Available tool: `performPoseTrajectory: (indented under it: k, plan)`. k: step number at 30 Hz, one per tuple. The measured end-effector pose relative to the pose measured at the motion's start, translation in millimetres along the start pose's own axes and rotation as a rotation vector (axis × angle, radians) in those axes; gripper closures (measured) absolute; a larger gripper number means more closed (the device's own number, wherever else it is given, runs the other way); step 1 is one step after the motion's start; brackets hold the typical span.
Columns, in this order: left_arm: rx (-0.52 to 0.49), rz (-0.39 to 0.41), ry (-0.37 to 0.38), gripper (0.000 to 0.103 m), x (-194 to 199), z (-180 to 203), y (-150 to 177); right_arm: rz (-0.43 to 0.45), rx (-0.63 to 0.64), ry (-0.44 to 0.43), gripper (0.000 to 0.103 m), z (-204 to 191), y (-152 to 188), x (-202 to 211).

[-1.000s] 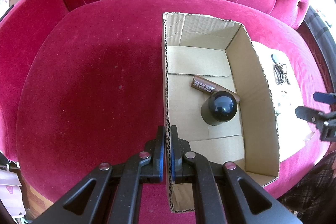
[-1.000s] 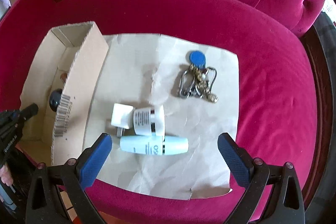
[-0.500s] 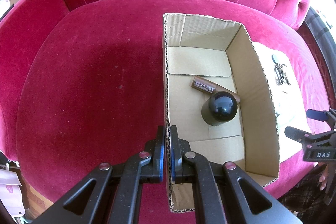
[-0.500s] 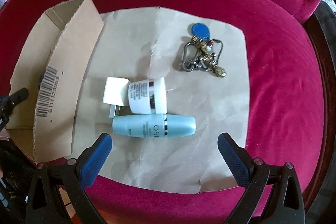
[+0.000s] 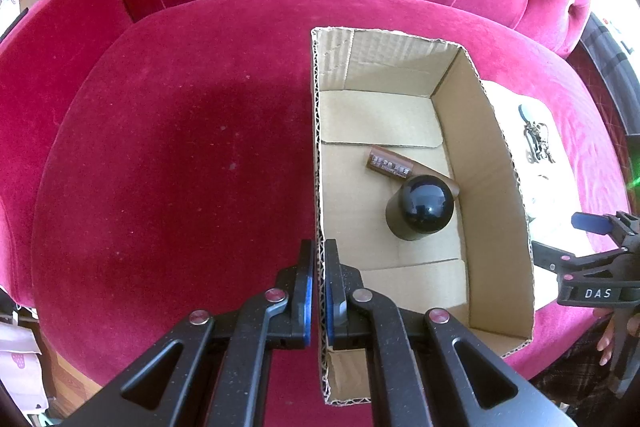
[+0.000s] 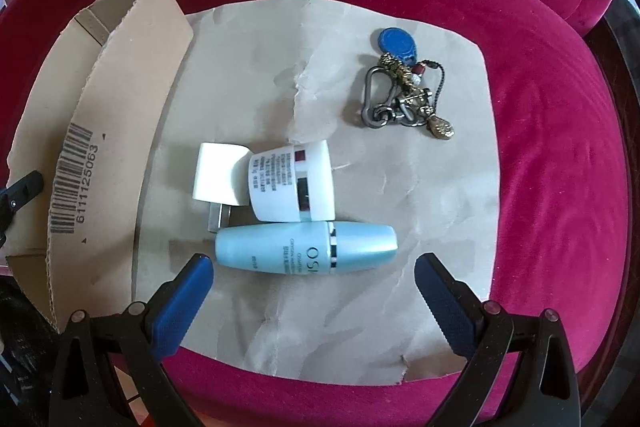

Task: Organize rigid objects
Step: 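Close the right tool around the light-blue OSM bottle, then lift the bottle with the right tool and release it into the box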

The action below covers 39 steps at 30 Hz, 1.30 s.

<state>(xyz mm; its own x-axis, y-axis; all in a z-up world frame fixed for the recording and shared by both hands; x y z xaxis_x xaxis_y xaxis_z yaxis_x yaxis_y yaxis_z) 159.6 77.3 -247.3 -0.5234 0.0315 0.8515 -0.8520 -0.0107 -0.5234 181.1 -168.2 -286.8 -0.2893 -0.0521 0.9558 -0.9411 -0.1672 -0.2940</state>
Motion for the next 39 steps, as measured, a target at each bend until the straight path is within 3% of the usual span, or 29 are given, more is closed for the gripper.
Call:
performPoseTrajectory:
  k: [8, 9, 10, 23, 39]
  plan:
    - [0.001, 0.000, 0.001, 0.099, 0.2, -0.2, -0.6, -0.009, -0.021, -0.001, 0.001, -6.4, -7.0, -9.9]
    - [0.000, 0.001, 0.002, 0.099, 0.4, 0.0, -0.7, -0.006, -0.015, 0.006, 0.003, -6.0, -11.7, -13.2]
    - [0.000, 0.001, 0.002, 0.099, 0.5, 0.0, -0.8, 0.001, -0.010, 0.013, 0.013, -6.8, -13.7, -15.1]
    - [-0.002, 0.001, 0.000, 0.099, 0.8, 1.0, -0.9, 0.030, 0.008, 0.037, 0.013, -27.2, -2.1, -1.3]
    - [-0.004, 0.001, -0.001, 0.099, 1.0, 2.0, -1.1, 0.051, -0.027, 0.042, 0.013, -15.3, -16.2, 24.4]
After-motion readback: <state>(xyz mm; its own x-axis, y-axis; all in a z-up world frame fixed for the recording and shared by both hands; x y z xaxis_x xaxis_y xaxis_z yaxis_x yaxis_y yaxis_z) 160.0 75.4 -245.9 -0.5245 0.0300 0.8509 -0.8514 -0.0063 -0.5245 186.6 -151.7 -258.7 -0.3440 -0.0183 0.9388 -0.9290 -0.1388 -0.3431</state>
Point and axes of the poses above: each gripper's, at about its wrist camera, not at the fingertips, and x roughly against the way its jaws point, z to its right, y to its underside, the point moved 9 cm from there along -x, roughly the way its jaws point, and after that the axes turned 9 degrees about z, right-handed, at the moved point
